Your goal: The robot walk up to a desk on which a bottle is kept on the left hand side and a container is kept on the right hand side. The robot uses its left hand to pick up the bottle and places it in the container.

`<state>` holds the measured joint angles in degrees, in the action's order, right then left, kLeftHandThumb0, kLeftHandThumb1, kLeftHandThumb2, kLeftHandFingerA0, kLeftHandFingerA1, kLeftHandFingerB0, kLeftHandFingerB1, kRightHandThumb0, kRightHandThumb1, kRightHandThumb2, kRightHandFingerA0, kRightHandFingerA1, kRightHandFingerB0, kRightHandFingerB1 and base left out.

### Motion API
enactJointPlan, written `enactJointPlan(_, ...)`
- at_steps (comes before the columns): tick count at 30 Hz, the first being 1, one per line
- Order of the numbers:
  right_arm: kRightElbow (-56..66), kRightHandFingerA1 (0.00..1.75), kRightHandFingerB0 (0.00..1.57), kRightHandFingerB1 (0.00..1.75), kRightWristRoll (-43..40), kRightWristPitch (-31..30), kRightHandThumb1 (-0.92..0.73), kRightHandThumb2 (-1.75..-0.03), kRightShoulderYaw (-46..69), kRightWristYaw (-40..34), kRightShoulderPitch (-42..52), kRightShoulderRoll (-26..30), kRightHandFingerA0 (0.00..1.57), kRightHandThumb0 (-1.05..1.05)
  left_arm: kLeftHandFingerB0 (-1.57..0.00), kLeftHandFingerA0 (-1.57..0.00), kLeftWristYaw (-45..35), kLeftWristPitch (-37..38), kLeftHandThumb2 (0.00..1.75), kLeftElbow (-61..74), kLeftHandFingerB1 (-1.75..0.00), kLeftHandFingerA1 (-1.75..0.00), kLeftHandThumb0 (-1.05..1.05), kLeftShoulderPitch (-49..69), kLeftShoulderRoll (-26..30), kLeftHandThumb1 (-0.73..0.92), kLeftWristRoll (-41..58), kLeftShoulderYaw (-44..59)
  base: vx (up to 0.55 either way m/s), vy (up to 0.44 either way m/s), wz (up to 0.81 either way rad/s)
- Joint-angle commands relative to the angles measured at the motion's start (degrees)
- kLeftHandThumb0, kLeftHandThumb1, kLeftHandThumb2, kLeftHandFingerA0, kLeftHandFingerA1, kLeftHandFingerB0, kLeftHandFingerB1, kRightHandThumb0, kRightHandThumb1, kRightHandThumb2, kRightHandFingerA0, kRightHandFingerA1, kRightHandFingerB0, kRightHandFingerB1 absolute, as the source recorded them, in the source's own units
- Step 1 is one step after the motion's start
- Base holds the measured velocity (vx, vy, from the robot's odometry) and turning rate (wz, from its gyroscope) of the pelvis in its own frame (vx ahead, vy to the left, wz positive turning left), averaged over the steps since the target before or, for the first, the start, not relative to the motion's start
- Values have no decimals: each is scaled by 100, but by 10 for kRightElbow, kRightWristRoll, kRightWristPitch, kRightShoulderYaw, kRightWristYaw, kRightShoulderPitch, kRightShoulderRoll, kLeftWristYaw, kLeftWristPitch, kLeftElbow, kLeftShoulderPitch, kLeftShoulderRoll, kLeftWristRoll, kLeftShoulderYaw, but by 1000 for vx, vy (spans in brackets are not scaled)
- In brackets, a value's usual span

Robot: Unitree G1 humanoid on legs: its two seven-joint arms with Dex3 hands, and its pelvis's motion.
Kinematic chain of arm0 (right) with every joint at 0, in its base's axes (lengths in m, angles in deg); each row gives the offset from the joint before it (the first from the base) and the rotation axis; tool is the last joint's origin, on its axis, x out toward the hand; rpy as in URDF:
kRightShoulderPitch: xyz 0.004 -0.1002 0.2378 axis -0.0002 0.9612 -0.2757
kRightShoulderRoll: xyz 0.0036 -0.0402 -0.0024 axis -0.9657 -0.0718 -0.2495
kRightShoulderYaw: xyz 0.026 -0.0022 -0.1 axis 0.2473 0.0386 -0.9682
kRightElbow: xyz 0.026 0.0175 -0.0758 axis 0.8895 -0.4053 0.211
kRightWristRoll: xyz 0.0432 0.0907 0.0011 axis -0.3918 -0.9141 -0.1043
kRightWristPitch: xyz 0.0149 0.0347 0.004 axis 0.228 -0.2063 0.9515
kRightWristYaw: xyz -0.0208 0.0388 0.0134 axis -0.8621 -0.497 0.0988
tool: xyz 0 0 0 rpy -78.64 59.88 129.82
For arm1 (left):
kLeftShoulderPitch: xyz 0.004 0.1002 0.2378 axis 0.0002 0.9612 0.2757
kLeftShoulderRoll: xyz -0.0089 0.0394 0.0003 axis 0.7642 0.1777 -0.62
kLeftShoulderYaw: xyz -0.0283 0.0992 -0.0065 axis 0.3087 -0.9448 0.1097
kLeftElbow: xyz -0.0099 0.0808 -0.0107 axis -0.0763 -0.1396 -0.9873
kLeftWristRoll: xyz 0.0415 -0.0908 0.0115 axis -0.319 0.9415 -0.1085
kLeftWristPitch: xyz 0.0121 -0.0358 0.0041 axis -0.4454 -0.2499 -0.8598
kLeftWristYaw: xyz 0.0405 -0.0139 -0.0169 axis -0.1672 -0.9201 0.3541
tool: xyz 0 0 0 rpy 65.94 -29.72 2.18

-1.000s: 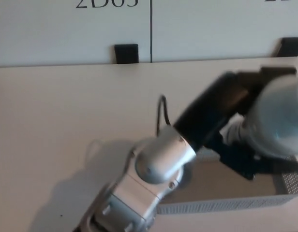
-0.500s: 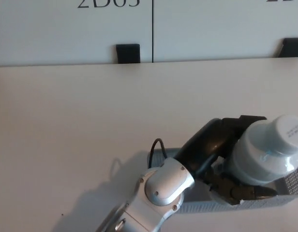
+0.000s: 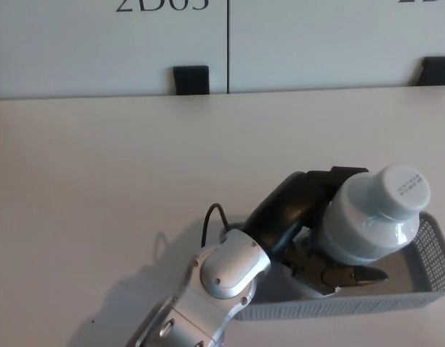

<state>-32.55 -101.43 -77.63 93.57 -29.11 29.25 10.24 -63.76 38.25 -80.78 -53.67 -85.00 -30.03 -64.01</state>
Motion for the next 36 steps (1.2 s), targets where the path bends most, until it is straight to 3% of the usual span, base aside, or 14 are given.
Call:
enactJointPlan(1,3,17,8,17,1,4,-42,-84,-2,-7,-2,3,3,-71,-96,-116,0,23,101,-4,-101,-113,-19,-1,1,52,-1,13,0,0,0)
enactJointPlan(2,4,17,8,19,1,3,-42,-84,-2,-9,-2,3,2,-72,-71,-104,0,31,60,-6,-43,-70,-38,1,3,63,-1,15,0,0,0)
enactJointPlan(3,4,17,8,19,-1,1,-41,-83,-1,-10,-2,3,2,-70,-34,-52,-4,30,58,-5,-31,-43,-64,0,9,58,-5,12,0,0,0)
enactJointPlan(4,3,17,8,19,-2,0,-41,-83,-1,-10,-3,3,2,-70,-34,-52,-8,27,58,-4,-31,-43,-64,-2,13,58,-8,9,0,0,0)
enactJointPlan(5,5,17,8,19,-2,-2,-42,-84,-1,-11,-2,3,2,-71,0,0,-26,8,81,7,-2,0,-82,-7,28,43,-14,0,0,0,0)
enactJointPlan(7,7,17,8,18,-3,-3,-42,-84,-1,-12,1,2,3,-71,0,0,-47,-16,58,20,0,0,-90,-15,49,54,-23,-13,0,0,0)
enactJointPlan(11,2,16,9,16,1,8,-43,-85,-3,-6,0,2,3,-73,0,0,-53,-32,83,30,0,0,-92,-20,73,46,-36,-26,0,0,0)
enactJointPlan(18,6,22,8,20,-2,6,-41,-85,-3,-9,-4,3,4,-69,0,0,-43,-31,59,25,0,0,-96,-17,75,57,-35,-15,0,0,0)
enactJointPlan(19,6,28,4,28,-2,5,-51,-57,-3,-10,-4,3,1,-77,0,0,-43,-30,58,25,0,0,-96,-17,76,57,-36,-15,0,0,0)
enactJointPlan(21,6,23,5,22,-4,1,-38,-82,-2,-11,-5,3,0,-67,0,0,-44,-26,58,26,0,0,-95,-17,79,58,-36,-13,0,0,0)
enactJointPlan(31,8,20,8,21,-4,6,-40,-83,-1,-12,-10,1,1,-68,0,0,-80,-5,57,73,0,0,-91,-47,117,59,-24,26,0,0,0)
enactJointPlan(33,11,28,5,28,-3,6,-51,-57,-2,-14,-10,0,1,-78,0,0,-90,-24,57,100,0,0,-93,-65,121,57,-15,42,0,0,0)
enactJointPlan(34,12,20,9,19,0,10,-44,-86,-3,-16,-13,1,5,-73,0,0,-107,-45,61,144,0,0,-98,-105,132,58,2,78,0,0,0)
enactJointPlan(36,11,24,8,24,2,14,-41,-86,-3,-22,-18,2,1,-70,0,0,-135,-76,59,206,0,0,-96,-178,152,59,37,142,0,0,0)
